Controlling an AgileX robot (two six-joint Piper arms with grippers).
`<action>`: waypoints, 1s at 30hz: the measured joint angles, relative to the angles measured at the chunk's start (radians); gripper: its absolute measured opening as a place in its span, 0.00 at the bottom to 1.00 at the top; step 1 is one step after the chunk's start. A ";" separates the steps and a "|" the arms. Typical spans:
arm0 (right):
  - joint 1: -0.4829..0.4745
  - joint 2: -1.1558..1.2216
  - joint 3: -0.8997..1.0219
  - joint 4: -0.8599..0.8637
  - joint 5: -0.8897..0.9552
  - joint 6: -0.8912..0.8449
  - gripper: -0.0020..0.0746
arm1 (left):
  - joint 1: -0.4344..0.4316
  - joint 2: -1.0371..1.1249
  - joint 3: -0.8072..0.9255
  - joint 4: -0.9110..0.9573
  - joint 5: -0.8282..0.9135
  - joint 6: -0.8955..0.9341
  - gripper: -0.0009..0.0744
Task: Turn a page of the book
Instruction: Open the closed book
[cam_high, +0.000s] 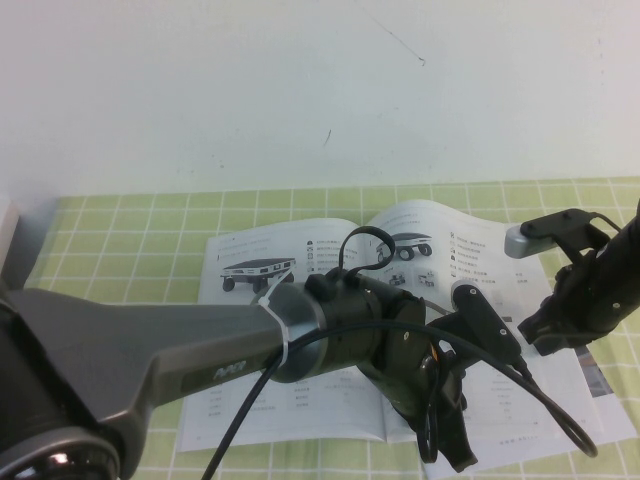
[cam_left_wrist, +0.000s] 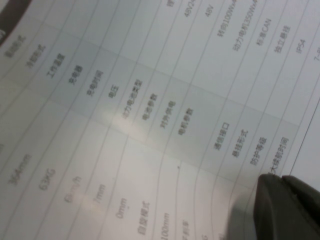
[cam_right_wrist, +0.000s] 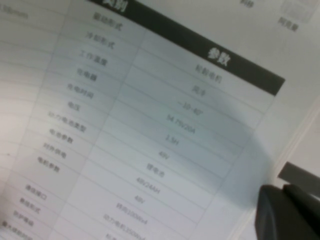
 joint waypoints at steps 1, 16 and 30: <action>0.000 0.000 0.000 0.000 -0.001 0.004 0.02 | 0.000 0.000 0.000 0.000 0.000 0.000 0.01; 0.000 0.000 0.000 -0.007 -0.002 0.007 0.02 | 0.000 0.000 0.000 0.000 0.000 0.000 0.01; 0.000 0.009 0.000 0.002 -0.029 0.007 0.02 | 0.000 0.000 0.000 0.000 0.000 0.000 0.01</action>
